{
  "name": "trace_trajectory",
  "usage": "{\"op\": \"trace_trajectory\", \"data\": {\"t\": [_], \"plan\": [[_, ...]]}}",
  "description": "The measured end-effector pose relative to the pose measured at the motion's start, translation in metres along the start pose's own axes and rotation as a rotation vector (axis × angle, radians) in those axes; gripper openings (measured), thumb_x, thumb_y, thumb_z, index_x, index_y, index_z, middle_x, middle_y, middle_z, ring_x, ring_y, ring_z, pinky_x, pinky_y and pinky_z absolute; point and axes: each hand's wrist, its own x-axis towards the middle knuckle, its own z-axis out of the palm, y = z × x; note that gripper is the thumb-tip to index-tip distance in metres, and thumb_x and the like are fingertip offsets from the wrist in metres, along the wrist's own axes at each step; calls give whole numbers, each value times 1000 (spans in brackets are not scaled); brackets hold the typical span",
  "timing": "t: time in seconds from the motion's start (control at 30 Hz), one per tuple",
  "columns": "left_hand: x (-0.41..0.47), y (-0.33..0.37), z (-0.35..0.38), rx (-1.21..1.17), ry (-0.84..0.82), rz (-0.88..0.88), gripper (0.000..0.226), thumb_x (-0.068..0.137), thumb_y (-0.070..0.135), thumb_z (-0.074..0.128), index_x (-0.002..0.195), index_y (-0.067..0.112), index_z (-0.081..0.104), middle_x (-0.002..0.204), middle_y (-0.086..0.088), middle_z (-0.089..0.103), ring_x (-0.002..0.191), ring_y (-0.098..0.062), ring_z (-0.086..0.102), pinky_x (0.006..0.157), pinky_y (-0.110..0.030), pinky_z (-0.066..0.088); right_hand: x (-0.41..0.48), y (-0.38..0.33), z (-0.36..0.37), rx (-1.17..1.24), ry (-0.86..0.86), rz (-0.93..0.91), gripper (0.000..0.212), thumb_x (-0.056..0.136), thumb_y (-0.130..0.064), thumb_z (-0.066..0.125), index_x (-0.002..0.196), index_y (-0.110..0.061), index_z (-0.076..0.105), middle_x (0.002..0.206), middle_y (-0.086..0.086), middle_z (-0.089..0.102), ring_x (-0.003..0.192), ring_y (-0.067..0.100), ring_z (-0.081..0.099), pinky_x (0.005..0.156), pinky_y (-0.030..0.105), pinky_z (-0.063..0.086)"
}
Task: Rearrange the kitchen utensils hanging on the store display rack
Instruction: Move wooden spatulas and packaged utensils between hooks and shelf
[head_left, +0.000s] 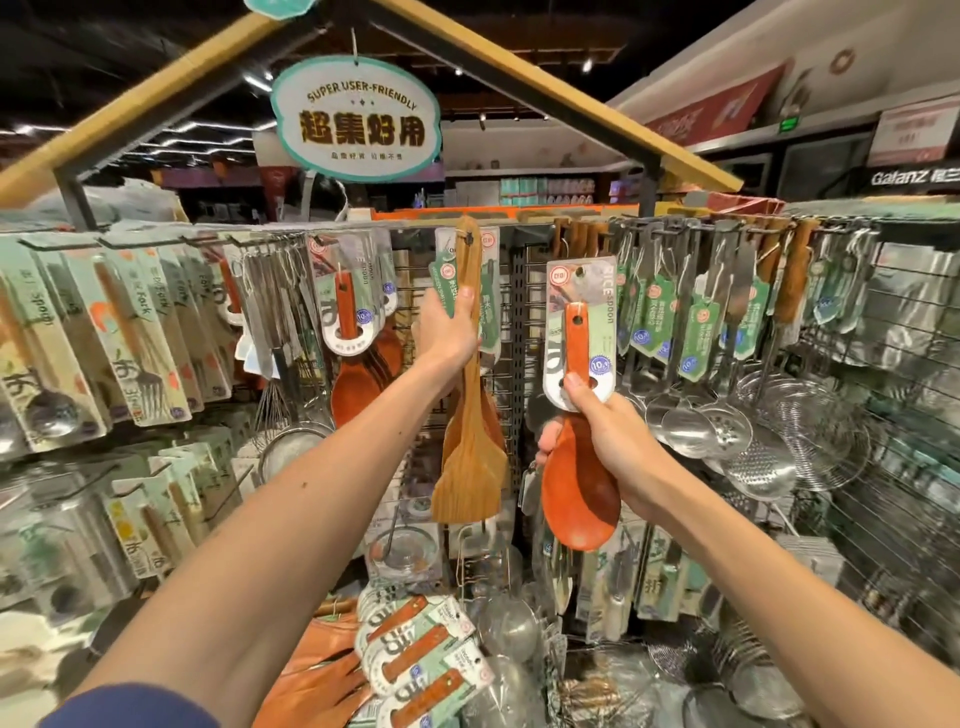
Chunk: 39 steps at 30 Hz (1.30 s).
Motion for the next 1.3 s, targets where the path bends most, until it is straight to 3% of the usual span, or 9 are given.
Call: {"op": "trace_trajectory", "data": {"t": [0.17,0.37,0.6,0.77,0.87,1.0,1.07,1.2,1.3], "plan": [[-3,1,-3,80,-21,-53,45,104,46,43,132,13,53,135,-11,58,129,-32,49,108,-43,40,-2,8,-5,13,-42,-71,20,101,-28,51,106,-9,55,67,12,63,57,25,64,56,34,57],[-42,-24,-32,110,-39,-103,69,100,52,46,154,13,28,152,-10,44,141,-31,39,115,-38,31,-9,33,0,-168,-83,-202,23,94,-27,59,97,-5,65,72,7,66,66,20,62,60,26,50],[-129,-68,-75,-105,-164,-57,47,95,62,48,114,23,63,111,6,68,102,-9,64,92,-31,49,-16,96,53,-244,-248,-103,37,83,-40,64,90,-5,69,69,-1,69,65,13,59,63,28,41],[-153,-113,-124,-202,-87,-141,25,84,40,66,102,24,64,107,-8,73,103,-29,69,94,-49,55,-24,133,114,-234,-395,29,28,93,-20,62,66,-13,56,51,-9,53,50,3,47,48,13,31],[-149,-135,-160,-178,-69,-134,12,94,25,65,103,16,65,101,-2,72,94,-17,69,87,-35,56,-27,140,152,-274,-430,61,32,81,-38,67,69,-11,55,53,-4,46,50,9,42,48,19,28],[-138,-159,-206,-141,-39,-107,7,93,19,67,86,20,65,80,10,66,70,6,57,71,-16,47,-23,158,200,-280,-388,130,28,92,-17,66,101,9,60,63,16,42,51,12,51,45,23,47],[-127,-174,-234,-156,-34,-99,13,85,33,71,83,21,68,75,12,68,68,2,59,72,-24,49,-20,165,228,-275,-374,140,46,92,-20,68,115,16,51,69,26,34,58,21,45,49,30,51],[-100,-197,-279,-159,-38,-98,16,87,35,72,82,20,68,72,10,68,70,-7,61,70,-29,52,-13,161,287,-247,-307,107,33,89,-23,73,71,-10,48,53,4,39,47,9,42,53,23,42],[-76,-200,-299,-197,-57,-84,16,89,35,72,88,19,70,81,3,74,78,-13,69,77,-36,58,-4,156,318,-254,-224,6,62,67,-58,82,85,-3,60,75,35,59,67,22,53,65,38,39]]}}
